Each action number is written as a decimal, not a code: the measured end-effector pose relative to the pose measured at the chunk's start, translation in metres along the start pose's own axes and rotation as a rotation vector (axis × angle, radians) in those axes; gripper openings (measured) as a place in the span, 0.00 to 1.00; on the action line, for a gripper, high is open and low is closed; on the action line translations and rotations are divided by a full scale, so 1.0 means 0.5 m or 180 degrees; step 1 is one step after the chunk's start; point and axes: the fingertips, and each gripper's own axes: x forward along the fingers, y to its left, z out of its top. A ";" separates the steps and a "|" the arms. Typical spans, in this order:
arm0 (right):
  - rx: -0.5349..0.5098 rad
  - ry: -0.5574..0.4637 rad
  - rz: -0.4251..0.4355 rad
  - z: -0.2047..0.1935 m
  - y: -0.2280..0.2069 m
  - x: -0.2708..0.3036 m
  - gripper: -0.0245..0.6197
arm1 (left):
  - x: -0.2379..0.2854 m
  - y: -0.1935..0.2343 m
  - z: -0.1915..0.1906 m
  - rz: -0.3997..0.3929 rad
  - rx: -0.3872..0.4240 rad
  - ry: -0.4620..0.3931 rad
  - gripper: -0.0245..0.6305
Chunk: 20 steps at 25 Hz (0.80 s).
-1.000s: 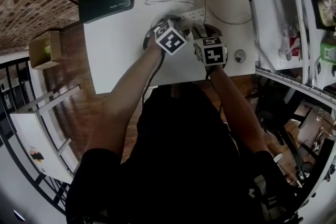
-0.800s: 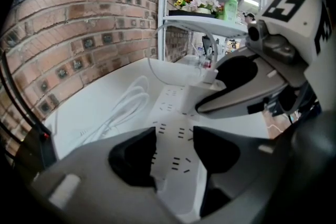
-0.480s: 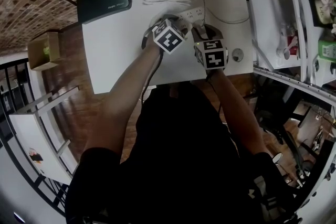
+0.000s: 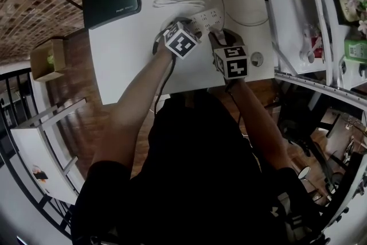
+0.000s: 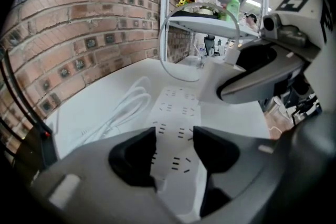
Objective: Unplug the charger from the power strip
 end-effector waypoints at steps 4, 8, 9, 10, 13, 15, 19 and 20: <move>0.0205 -0.0084 0.0149 0.001 0.000 -0.023 0.26 | -0.007 0.001 -0.002 0.0082 -0.0025 -0.0017 0.39; 0.0570 -0.0194 0.0341 -0.001 -0.012 -0.049 0.26 | -0.045 -0.005 0.013 0.0176 -0.0103 -0.0235 0.40; 0.0671 -0.0214 0.0389 -0.004 -0.016 -0.055 0.26 | -0.055 -0.012 0.015 0.0169 -0.0116 -0.0283 0.40; 0.0761 -0.0231 0.0432 -0.008 -0.019 -0.062 0.26 | -0.066 -0.021 0.016 0.0160 -0.0137 -0.0336 0.40; 0.0971 -0.0286 0.0543 -0.019 -0.025 -0.084 0.26 | -0.110 -0.040 0.018 0.0160 -0.0269 -0.0519 0.40; 0.1137 -0.0365 0.0667 -0.016 -0.024 -0.105 0.26 | -0.140 -0.057 0.012 0.0131 -0.0374 -0.0615 0.40; 0.1521 -0.0544 0.0950 -0.002 -0.020 -0.144 0.26 | -0.179 -0.103 -0.037 -0.0002 -0.0451 -0.0576 0.39; 0.1635 -0.0571 0.1027 -0.004 -0.019 -0.150 0.26 | -0.189 -0.113 -0.051 -0.0016 -0.0495 -0.0557 0.39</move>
